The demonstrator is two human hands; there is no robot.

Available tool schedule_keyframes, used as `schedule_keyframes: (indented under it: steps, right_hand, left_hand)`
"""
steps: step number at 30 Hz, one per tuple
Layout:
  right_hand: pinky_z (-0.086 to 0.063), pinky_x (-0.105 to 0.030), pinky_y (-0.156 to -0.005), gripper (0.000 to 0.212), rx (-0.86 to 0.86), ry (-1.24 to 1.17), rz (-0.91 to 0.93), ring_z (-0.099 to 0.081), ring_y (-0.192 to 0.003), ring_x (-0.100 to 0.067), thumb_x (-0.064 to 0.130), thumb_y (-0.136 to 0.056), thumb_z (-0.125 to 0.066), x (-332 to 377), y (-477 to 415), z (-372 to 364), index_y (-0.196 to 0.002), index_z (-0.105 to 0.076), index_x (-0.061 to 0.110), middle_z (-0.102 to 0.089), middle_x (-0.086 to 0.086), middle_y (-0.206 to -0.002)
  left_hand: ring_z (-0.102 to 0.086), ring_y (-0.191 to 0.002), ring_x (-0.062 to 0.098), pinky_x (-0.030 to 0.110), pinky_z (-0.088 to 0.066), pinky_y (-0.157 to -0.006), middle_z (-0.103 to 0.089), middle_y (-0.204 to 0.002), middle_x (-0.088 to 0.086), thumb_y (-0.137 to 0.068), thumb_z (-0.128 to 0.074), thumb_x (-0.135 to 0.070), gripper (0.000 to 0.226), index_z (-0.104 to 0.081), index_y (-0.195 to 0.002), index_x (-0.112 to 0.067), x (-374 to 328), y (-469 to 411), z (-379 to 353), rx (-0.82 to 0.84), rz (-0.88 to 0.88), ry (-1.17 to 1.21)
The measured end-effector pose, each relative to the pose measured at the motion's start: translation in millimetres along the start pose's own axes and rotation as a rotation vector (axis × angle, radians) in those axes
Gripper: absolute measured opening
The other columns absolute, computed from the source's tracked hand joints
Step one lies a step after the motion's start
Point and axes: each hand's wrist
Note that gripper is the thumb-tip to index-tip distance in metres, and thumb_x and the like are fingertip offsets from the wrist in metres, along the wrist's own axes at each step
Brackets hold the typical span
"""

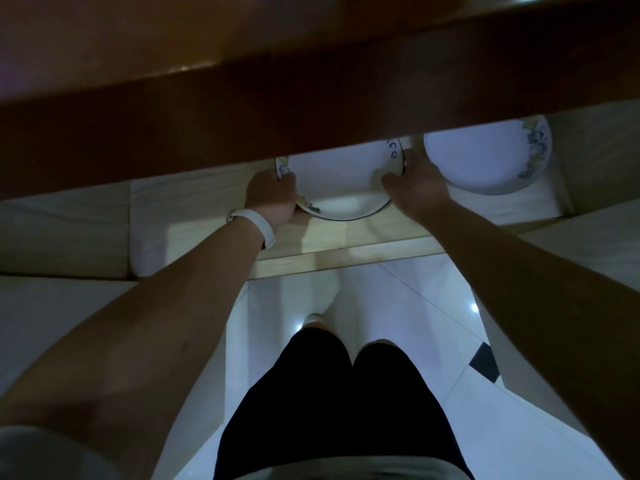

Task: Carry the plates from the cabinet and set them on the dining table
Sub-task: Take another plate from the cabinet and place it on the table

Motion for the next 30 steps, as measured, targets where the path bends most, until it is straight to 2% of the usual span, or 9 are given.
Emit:
schedule_keyframes:
  steps: [3,6,10,12,16,19,22,25,30]
  right_hand:
    - [-0.045,-0.020,-0.056,0.028,-0.014,-0.052,0.009,-0.057,-0.069,-0.011,0.023,-0.082,-0.057,3.0,9.7,11.1,-0.107,-0.052,0.012,-0.059,0.004,-0.082]
    - [-0.036,-0.005,-0.045,0.021,-0.028,-0.090,0.032,-0.050,-0.064,0.001,0.015,-0.082,-0.058,7.3,26.2,24.2,-0.102,-0.055,0.008,-0.054,0.011,-0.074]
    - [-0.037,0.001,-0.052,0.024,0.035,-0.204,0.060,-0.052,-0.070,0.008,0.004,-0.080,-0.055,16.1,56.5,45.0,-0.101,-0.056,0.016,-0.058,0.012,-0.080]
    - [-0.041,-0.002,-0.058,0.030,0.074,-0.260,0.016,-0.055,-0.077,0.007,0.005,-0.080,-0.053,17.8,72.7,56.4,-0.105,-0.056,0.021,-0.062,0.011,-0.088]
    - [-0.055,-0.027,-0.061,0.027,0.125,-0.337,-0.110,-0.063,-0.083,-0.008,0.010,-0.078,-0.051,17.1,111.8,78.3,-0.095,-0.056,0.032,-0.065,0.011,-0.091]
    - [-0.056,-0.025,-0.051,0.025,0.158,-0.392,-0.168,-0.063,-0.082,-0.011,0.008,-0.080,-0.051,18.0,144.7,98.0,-0.094,-0.054,0.029,-0.065,0.007,-0.092]
    - [-0.055,-0.022,-0.049,0.026,0.187,-0.414,-0.185,-0.063,-0.083,-0.012,0.005,-0.084,-0.051,17.4,177.0,118.6,-0.101,-0.057,0.023,-0.065,0.005,-0.095]
    - [-0.053,-0.021,-0.052,0.036,0.193,-0.469,-0.217,-0.063,-0.089,-0.015,0.000,-0.085,-0.049,18.2,207.7,140.6,-0.116,-0.055,0.016,-0.065,0.002,-0.102]
    - [-0.054,-0.023,-0.053,0.038,0.125,-0.520,-0.240,-0.066,-0.083,-0.017,-0.002,-0.081,-0.046,20.9,254.5,178.4,-0.102,-0.061,0.026,-0.070,-0.001,-0.096]
  left_hand:
    - [-0.066,-0.048,0.014,0.021,-0.051,-0.042,-0.066,-0.069,0.003,-0.099,-0.047,-0.022,0.031,-0.065,-0.075,-0.013,-5.4,14.4,2.1,0.020,0.015,0.055]
    - [-0.064,-0.043,0.011,0.027,-0.055,-0.048,-0.067,-0.069,0.007,-0.100,-0.047,-0.022,0.029,-0.066,-0.085,-0.005,-13.5,30.2,8.4,0.061,0.041,0.068]
    - [-0.061,-0.040,0.010,0.025,-0.053,-0.045,-0.064,-0.068,0.009,-0.100,-0.050,-0.019,0.026,-0.065,-0.087,0.000,-24.6,58.4,17.1,0.080,0.095,0.128]
    - [-0.061,-0.040,0.009,0.021,-0.050,-0.041,-0.064,-0.067,0.008,-0.099,-0.051,-0.018,0.026,-0.064,-0.084,-0.001,-28.8,76.8,20.6,0.086,0.106,0.155]
    - [-0.064,-0.043,0.015,0.026,-0.048,-0.046,-0.067,-0.055,0.002,-0.099,-0.050,-0.023,0.037,-0.065,-0.068,-0.012,-36.1,119.7,29.4,0.142,0.078,0.069]
    - [-0.064,-0.042,0.012,0.026,-0.051,-0.044,-0.065,-0.048,-0.002,-0.099,-0.051,-0.023,0.039,-0.064,-0.063,-0.015,-43.5,153.0,34.3,0.168,0.077,0.069]
    - [-0.066,-0.045,0.012,0.032,-0.057,-0.050,-0.066,-0.049,-0.004,-0.098,-0.052,-0.025,0.036,-0.065,-0.066,-0.018,-52.6,184.4,36.8,0.185,0.084,0.046]
    - [-0.063,-0.040,0.008,0.021,-0.047,-0.037,-0.065,-0.047,-0.004,-0.097,-0.052,-0.026,0.037,-0.063,-0.063,-0.018,-64.1,214.6,37.6,0.180,0.040,0.016]
    - [-0.060,-0.041,0.002,0.015,-0.043,-0.037,-0.063,-0.056,-0.002,-0.098,-0.052,-0.024,0.037,-0.061,-0.063,-0.020,-86.4,258.2,33.5,0.198,-0.025,0.025]
Point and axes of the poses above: each hand's wrist, its own y-axis away from the middle knuckle, its own z-axis out of the back of the hand, x = y × z
